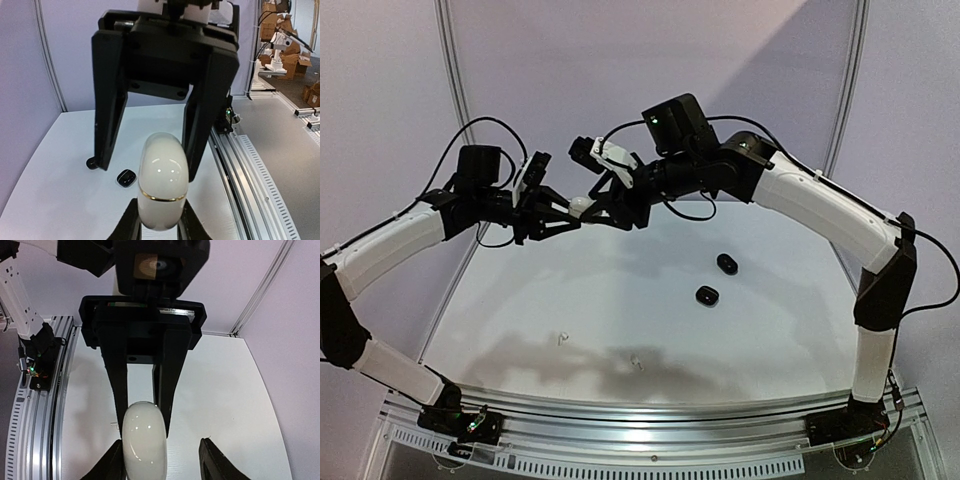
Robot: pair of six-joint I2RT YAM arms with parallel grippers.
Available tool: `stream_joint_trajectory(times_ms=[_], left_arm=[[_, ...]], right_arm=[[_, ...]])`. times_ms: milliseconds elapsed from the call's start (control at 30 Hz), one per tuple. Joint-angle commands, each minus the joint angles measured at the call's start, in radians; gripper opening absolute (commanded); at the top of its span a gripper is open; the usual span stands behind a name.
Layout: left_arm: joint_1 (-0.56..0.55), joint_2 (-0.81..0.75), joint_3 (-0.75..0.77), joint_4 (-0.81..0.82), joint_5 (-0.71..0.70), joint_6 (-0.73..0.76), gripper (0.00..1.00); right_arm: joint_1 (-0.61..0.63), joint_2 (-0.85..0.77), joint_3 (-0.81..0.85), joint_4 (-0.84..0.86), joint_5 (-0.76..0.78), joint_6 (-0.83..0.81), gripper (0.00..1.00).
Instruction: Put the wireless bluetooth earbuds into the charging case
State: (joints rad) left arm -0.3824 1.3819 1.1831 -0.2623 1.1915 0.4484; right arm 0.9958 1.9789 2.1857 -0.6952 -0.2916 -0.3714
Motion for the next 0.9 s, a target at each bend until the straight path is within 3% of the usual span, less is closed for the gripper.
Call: stream_joint_trajectory(times_ms=[0, 200, 400, 633, 867], left_arm=[[-0.004, -0.036, -0.059, 0.156, 0.074, -0.081, 0.00], [-0.005, -0.058, -0.109, 0.202, 0.088, 0.003, 0.00], [-0.006, -0.078, -0.131, 0.056, 0.064, 0.325, 0.00], [-0.009, -0.097, -0.157, -0.044, 0.020, 0.530, 0.00], [-0.015, -0.119, -0.176, -0.022, 0.005, 0.522, 0.00]], right_arm=[[-0.002, 0.025, -0.008, 0.047, 0.033, 0.031, 0.51], [-0.017, 0.017, -0.014, 0.053, 0.032, 0.071, 0.52], [-0.026, 0.004, -0.016, 0.071, 0.012, 0.091, 0.52], [-0.031, 0.001, -0.017, 0.084, -0.007, 0.107, 0.52], [-0.032, 0.014, -0.016, 0.064, -0.013, 0.103, 0.52]])
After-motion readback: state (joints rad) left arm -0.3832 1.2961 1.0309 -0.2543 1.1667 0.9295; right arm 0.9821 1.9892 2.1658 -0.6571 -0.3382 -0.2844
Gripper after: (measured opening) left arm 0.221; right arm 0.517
